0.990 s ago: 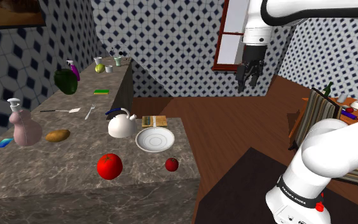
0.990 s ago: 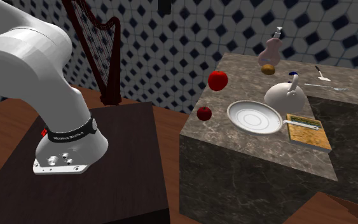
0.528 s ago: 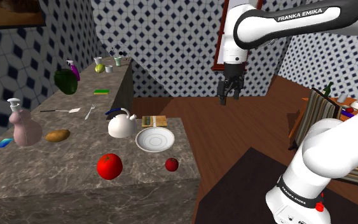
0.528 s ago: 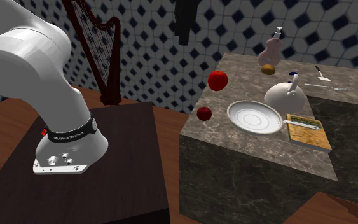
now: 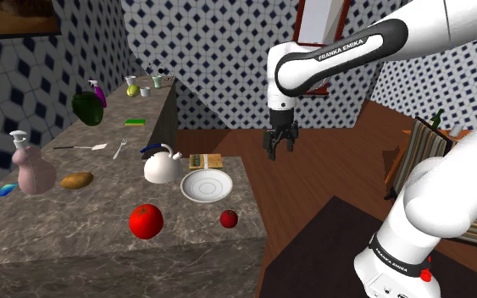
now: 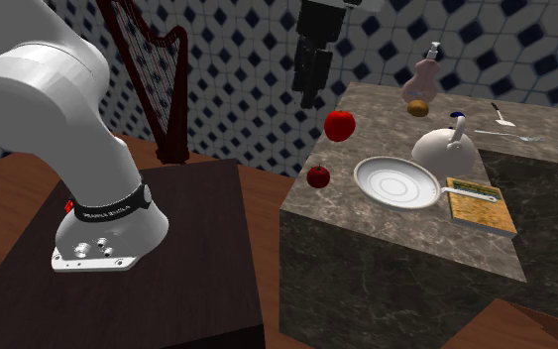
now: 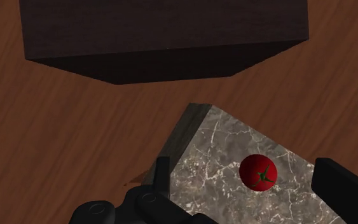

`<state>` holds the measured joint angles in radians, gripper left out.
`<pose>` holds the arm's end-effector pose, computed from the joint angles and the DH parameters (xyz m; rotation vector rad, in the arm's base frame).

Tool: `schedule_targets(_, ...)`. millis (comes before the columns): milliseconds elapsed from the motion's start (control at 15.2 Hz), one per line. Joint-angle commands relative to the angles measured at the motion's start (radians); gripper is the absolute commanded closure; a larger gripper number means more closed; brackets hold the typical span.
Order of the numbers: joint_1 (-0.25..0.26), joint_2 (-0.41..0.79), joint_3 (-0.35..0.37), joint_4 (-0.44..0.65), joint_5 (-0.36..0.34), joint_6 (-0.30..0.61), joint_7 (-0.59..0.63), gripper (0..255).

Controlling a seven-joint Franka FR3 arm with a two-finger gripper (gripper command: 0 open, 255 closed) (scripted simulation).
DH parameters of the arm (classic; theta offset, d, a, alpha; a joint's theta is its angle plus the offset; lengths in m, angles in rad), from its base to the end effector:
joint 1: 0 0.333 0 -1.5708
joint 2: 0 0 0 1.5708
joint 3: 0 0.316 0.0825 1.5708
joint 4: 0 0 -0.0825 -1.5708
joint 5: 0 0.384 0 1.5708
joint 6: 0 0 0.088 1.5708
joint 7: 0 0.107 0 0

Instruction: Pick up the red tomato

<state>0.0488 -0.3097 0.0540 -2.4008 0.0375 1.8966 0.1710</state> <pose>0.4197 0.0464 0.4176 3.1150 -0.1369 -0.3056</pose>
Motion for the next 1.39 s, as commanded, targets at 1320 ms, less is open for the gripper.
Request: schedule_targets(1320, 0.087, 0.876, 0.062, 0.452, 0.006, 0.275, 0.118, 0)
